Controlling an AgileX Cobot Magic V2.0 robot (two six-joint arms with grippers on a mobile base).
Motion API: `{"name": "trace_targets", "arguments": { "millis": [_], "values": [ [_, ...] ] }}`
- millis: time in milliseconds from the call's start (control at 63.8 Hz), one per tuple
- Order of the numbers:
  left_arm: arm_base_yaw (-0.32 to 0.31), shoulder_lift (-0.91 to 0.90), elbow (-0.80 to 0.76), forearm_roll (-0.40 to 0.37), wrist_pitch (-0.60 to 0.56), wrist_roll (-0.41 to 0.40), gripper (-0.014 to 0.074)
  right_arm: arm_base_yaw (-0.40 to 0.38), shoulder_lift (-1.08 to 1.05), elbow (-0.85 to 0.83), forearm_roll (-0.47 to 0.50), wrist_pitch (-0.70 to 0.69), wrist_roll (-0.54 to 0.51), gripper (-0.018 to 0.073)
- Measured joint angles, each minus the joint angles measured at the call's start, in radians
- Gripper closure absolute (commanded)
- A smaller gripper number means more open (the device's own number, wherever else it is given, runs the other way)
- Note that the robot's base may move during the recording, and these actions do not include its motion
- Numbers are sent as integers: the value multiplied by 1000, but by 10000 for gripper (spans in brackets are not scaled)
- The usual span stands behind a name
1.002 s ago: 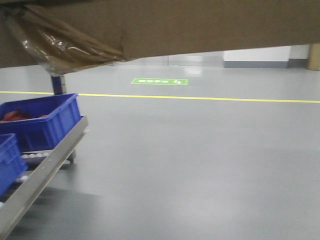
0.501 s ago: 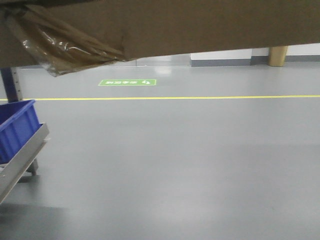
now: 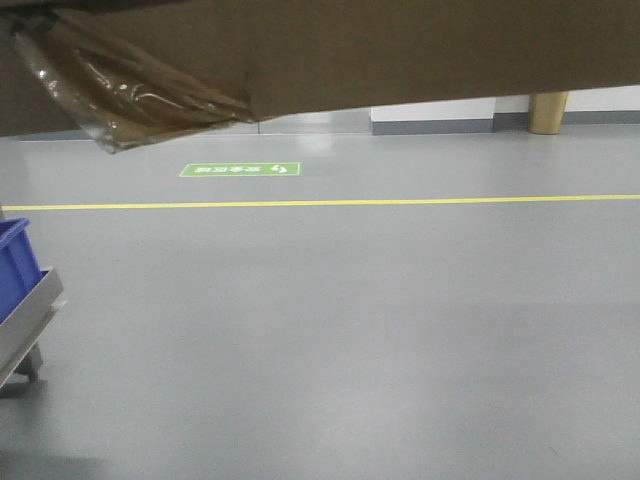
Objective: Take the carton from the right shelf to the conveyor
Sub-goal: 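Hold the carton with both grippers while the base turns and drives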
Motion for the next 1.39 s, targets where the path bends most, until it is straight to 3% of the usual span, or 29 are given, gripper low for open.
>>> {"name": "trace_targets", "arguments": {
  "millis": [799,1394],
  "values": [
    [0,0,0,0,0,0,613,0,0,0,2,0,0,627],
    [0,0,0,18,-2,0,613,0,2,2,0,-95,-8,627]
  ]
}}
